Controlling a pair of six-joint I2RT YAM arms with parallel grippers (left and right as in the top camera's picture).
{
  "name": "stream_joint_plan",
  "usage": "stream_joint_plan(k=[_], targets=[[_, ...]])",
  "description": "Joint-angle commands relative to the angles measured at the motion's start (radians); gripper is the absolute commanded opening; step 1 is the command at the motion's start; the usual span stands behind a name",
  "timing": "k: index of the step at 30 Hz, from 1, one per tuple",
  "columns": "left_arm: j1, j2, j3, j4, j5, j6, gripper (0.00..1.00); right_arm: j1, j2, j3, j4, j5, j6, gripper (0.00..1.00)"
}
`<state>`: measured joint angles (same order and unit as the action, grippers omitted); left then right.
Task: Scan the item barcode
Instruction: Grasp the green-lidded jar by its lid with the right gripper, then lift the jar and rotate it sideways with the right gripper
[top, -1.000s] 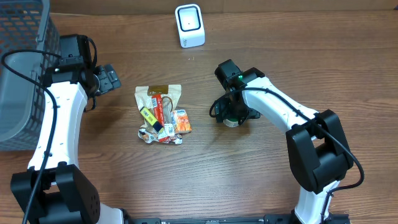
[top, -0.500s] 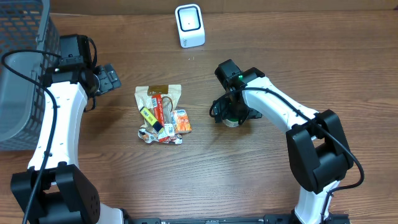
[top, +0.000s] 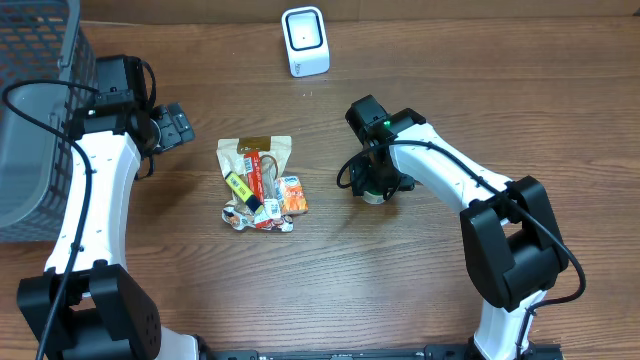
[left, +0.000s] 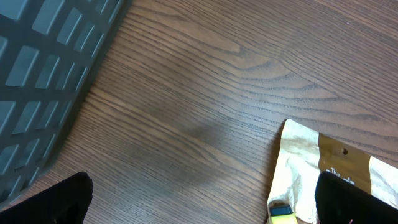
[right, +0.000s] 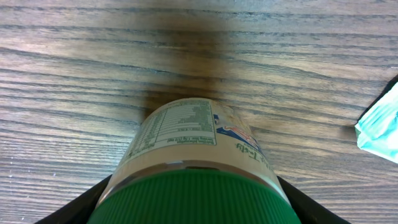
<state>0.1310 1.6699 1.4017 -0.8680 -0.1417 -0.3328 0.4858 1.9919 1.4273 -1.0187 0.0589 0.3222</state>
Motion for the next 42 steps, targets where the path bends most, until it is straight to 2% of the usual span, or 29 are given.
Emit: stream_joint_plan(k=[1, 5, 15, 24, 28, 34, 38, 42], targets=[[0.0, -0.016, 0.014, 0.002, 0.005, 0.019, 1.0, -0.004, 0.011, 0.034, 0.014, 0.007, 0.018, 0.72], [0.0, -0.016, 0.014, 0.002, 0.005, 0.019, 1.0, -0.004, 0.011, 0.034, 0.018, 0.007, 0.018, 0.75], [0.0, -0.016, 0.014, 0.002, 0.005, 0.019, 1.0, -0.003, 0.011, 0.034, 0.017, 0.007, 0.048, 0.75], [0.0, -0.016, 0.014, 0.002, 0.004, 0.019, 1.0, -0.004, 0.011, 0.035, -0.006, 0.007, 0.076, 0.7], [0.0, -0.016, 0.014, 0.002, 0.005, 0.019, 1.0, -0.004, 0.0, 0.035, -0.021, -0.01, 0.122, 0.62], [0.0, -0.016, 0.014, 0.002, 0.005, 0.019, 1.0, -0.021, -0.046, 0.057, -0.013, -0.18, 0.123, 0.49], [0.0, -0.016, 0.014, 0.002, 0.004, 0.019, 1.0, -0.061, -0.075, 0.089, -0.016, -0.379, 0.124, 0.41], [0.0, -0.016, 0.014, 0.002, 0.004, 0.019, 1.0, -0.11, -0.084, 0.099, -0.011, -0.639, 0.124, 0.41]])
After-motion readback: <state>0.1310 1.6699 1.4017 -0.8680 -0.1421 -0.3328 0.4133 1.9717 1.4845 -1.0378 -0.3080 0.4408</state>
